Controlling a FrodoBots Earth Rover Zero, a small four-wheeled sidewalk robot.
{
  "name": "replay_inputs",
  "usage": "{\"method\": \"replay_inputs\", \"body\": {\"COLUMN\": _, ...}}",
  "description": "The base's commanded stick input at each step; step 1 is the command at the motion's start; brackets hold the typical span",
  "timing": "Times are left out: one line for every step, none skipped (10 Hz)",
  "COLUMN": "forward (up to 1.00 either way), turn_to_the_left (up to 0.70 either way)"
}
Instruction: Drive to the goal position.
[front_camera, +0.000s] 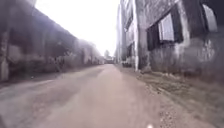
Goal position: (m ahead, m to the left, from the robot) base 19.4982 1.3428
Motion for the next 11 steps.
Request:
{"method": "replay_inputs", "body": {"forward": 0.50, "turn_to_the_left": 0.00}}
{"method": "replay_inputs", "body": {"forward": 0.50, "turn_to_the_left": 0.00}}
{"method": "replay_inputs", "body": {"forward": 0.50, "turn_to_the_left": 0.00}}
{"method": "replay_inputs", "body": {"forward": 0.50, "turn_to_the_left": 0.00}}
{"method": "replay_inputs", "body": {"forward": 0.50, "turn_to_the_left": 0.00}}
{"method": "replay_inputs", "body": {"forward": 0.50, "turn_to_the_left": 0.00}}
{"method": "replay_inputs", "body": {"forward": 0.50, "turn_to_the_left": 0.00}}
{"method": "replay_inputs", "body": {"forward": 0.50, "turn_to_the_left": 0.00}}
{"method": "replay_inputs", "body": {"forward": 0.50, "turn_to_the_left": 0.00}}
{"method": "replay_inputs", "body": {"forward": 0.50, "turn_to_the_left": 0.00}}
{"method": "replay_inputs", "body": {"forward": 0.50, "turn_to_the_left": 0.00}}
